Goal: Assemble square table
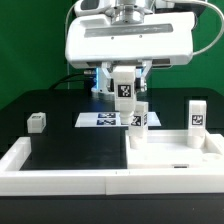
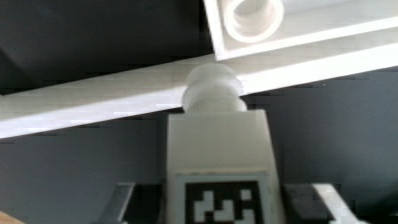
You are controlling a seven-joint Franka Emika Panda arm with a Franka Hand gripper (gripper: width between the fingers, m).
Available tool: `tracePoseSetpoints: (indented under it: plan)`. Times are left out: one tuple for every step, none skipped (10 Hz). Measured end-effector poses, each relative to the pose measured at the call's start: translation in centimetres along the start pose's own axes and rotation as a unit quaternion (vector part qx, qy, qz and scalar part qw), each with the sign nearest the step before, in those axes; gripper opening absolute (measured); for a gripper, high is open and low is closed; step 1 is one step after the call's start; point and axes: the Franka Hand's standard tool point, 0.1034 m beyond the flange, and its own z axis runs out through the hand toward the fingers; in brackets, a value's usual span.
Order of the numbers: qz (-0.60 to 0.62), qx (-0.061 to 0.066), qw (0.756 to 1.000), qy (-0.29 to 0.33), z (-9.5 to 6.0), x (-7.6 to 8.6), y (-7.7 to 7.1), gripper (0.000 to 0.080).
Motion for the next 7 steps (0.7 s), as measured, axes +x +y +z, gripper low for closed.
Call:
tracePoseSetpoints:
  plan:
    - [0.001, 0.001, 1.000, -0.001, 0.0, -0.1, -0.3, 0.0287]
    - [0.001, 0.007, 1.000, -0.004, 0.2, -0.7, -1.9, 0.0287]
    - [-0.010, 0.015, 1.000, -0.008, 0.3, -1.1, -3.8, 0.0287]
    - [-0.020, 0.023, 0.999, -0.011, 0.3, -1.2, -5.3, 0.0287]
    - [-0.025, 0.029, 0.999, -0.010, 0.2, -1.1, -6.7, 0.0287]
    - [-0.031, 0.033, 0.999, -0.008, 0.4, -1.2, -7.8, 0.0287]
    - [-0.033, 0.032, 0.999, -0.010, 0.8, -1.5, -7.9, 0.0287]
